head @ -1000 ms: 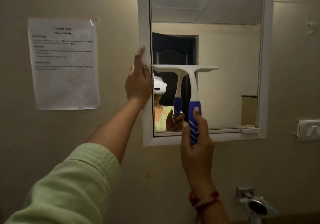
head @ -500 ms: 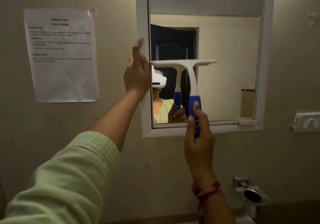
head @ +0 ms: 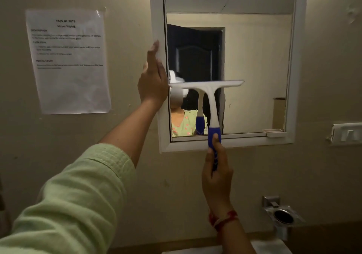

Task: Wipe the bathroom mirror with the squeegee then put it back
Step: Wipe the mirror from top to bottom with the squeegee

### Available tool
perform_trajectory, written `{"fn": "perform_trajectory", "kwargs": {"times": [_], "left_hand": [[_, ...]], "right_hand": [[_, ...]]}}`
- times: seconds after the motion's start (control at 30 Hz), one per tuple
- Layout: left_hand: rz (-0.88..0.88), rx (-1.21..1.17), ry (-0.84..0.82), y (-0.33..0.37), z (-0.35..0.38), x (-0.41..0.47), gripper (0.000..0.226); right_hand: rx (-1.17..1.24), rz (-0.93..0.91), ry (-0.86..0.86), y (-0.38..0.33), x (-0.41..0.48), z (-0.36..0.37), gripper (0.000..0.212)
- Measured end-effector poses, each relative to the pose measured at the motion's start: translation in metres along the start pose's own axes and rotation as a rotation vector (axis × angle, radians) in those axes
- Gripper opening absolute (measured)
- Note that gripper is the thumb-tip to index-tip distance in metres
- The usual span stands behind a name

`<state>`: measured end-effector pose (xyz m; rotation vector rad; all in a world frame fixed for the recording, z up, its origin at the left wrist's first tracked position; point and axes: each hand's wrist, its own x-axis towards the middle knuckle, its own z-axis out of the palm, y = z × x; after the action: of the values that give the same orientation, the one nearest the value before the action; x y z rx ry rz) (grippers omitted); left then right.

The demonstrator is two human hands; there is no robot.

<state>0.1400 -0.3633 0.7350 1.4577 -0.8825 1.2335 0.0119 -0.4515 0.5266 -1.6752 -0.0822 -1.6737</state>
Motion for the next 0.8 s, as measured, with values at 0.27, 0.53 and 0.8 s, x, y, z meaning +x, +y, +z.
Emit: {"fn": "perform_trajectory", "kwargs": {"times": [0.27, 0.53, 0.8], "left_hand": [[-0.016, 0.015, 0.024, -0.004, 0.002, 0.000, 0.040], [0.021, -0.002, 0.011, -0.009, 0.006, 0.002, 0.042], [0.024, 0.020, 0.027, -0.006, 0.006, 0.003, 0.042]], "right_hand": [[-0.011, 0.003, -0.043, 0.019, -0.039, 0.001, 0.039], [0.016, -0.019, 0.009, 0.008, 0.010, 0.002, 0.042], [-0.058, 0.006, -0.061, 0.029, -0.054, -0.005, 0.042]]}}
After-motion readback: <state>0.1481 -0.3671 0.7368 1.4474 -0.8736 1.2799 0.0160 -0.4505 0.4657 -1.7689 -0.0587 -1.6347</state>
